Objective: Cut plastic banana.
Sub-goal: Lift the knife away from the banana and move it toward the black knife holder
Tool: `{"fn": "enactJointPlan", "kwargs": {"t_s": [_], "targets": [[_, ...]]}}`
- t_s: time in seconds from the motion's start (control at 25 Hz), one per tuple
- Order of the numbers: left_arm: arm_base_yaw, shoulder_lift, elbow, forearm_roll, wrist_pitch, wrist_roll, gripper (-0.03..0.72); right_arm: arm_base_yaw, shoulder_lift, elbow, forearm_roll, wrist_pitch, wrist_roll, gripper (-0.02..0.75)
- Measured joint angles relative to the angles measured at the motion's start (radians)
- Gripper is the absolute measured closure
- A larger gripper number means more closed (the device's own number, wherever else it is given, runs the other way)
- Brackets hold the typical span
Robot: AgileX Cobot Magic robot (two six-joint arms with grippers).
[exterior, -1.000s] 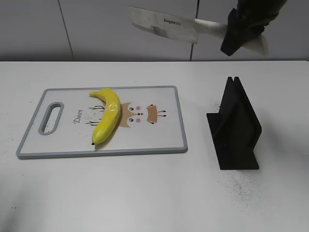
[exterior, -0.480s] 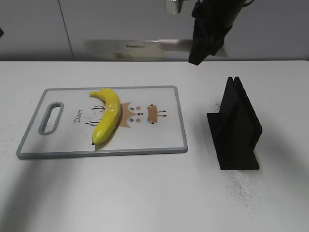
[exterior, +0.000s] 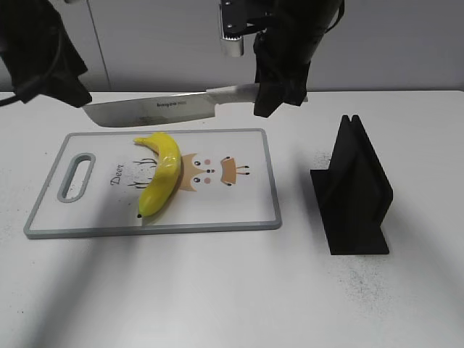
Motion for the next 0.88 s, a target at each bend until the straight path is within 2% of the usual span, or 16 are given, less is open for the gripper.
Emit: {"fn": "enactJointPlan", "kwargs": {"t_s": [0.28,0.4,0.48,0.6,0.64,0.72,0.88], "targets": [[-0.016,0.1,-0.003,-0.017,-0.038,0.018,0.139,0.0,0.0,-0.004,0.028,0.0,-0.025,0.578],[-0.019,0.119,-0.003,-0.025,-0.054,0.019,0.197,0.0,0.001,-0.004,0.05,0.0,-0.031,0.578],[-0.019,0.127,-0.003,-0.025,-0.057,0.02,0.296,0.0,0.007,-0.004,0.054,0.0,-0.031,0.578],[-0.019,0.133,-0.003,-0.026,-0.066,0.022,0.555,0.0,0.02,-0.004,0.056,-0.004,-0.03,0.578],[-0.019,0.133,-0.003,-0.026,-0.07,0.023,0.616,0.0,0.021,-0.004,0.057,-0.01,-0.029,0.578],[-0.019,0.134,-0.003,-0.026,-0.076,0.033,0.664,-0.001,0.024,-0.007,0.056,-0.02,-0.028,0.578],[-0.02,0.155,-0.003,-0.027,-0.1,0.045,0.676,-0.001,0.041,-0.009,0.048,-0.028,-0.026,0.578]]}}
